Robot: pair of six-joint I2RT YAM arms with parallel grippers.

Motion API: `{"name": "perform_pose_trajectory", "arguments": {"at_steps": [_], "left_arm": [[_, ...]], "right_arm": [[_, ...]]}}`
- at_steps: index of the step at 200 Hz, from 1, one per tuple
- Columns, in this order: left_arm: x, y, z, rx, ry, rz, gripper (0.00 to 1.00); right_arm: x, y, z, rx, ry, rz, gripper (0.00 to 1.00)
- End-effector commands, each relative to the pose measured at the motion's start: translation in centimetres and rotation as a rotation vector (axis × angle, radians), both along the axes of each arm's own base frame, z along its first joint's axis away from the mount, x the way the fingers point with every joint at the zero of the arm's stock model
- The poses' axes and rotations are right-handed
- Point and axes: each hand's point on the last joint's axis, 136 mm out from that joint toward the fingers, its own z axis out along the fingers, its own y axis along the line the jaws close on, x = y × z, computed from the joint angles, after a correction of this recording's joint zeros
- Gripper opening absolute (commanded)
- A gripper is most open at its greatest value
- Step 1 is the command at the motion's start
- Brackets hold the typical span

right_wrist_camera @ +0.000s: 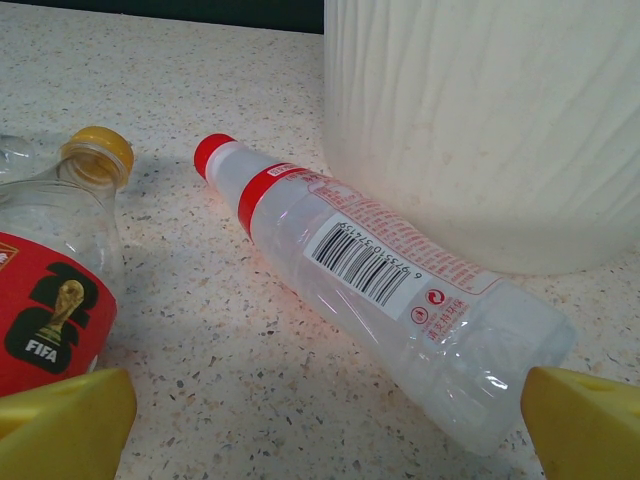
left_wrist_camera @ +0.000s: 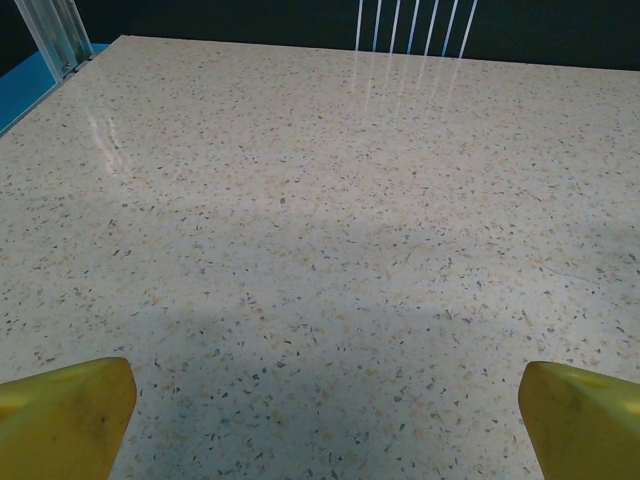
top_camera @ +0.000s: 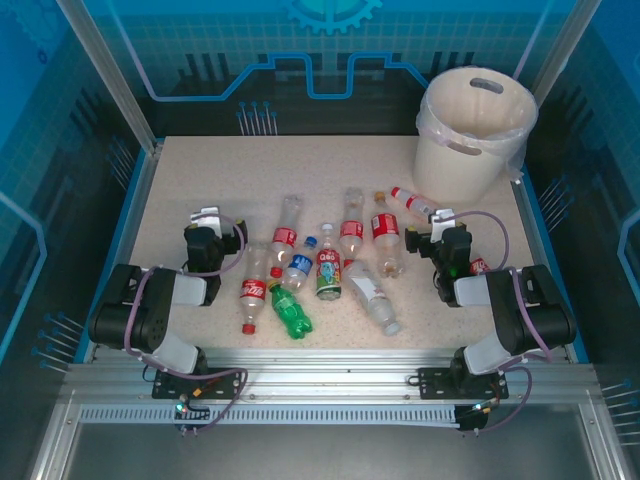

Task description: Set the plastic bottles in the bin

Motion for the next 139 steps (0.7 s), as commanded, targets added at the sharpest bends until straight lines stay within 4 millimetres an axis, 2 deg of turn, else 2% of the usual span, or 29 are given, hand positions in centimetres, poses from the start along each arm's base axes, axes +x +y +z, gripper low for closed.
{"name": "perform_pose_trajectory", "arguments": {"at_steps": [1, 39, 52, 80, 94, 114, 139], "left_arm": [[0.6, -0.1, 0.7, -0.003, -0.023, -0.012, 0.99], [0.6, -0.1, 0.7, -0.003, -0.024, -0.013, 0.99], [0.7, -0.1, 1.3, -0.002, -0.026, -0.015, 0.99], [0.1, 0.3, 4.5, 0.001, -0.011, 0.007, 0.99], [-0.7, 0.9, 6.9, 0.007, -0.04, 0.045, 0.99], [-1.8, 2.2, 10.3, -0.012, -0.025, 0.126, 0.99], [-3.3, 1.8, 14.0, -0.119, 0.079, 0.154, 0.99]], "right_arm": [[1.3, -0.9, 1.7, -0.007, -0.061, -0.03, 1.0], [1.2, -0.9, 1.7, -0.005, -0.06, -0.029, 1.0], [1.3, -0.8, 1.9, -0.001, -0.066, -0.023, 1.0], [1.3, -1.0, 3.9, -0.004, -0.034, -0.028, 1.0], [1.2, -0.9, 5.0, -0.005, -0.002, -0.033, 1.0], [-0.2, -0.7, 6.4, 0.036, 0.085, -0.043, 1.0], [-2.1, -0.1, 7.1, 0.031, 0.232, -0.023, 1.0]]}}
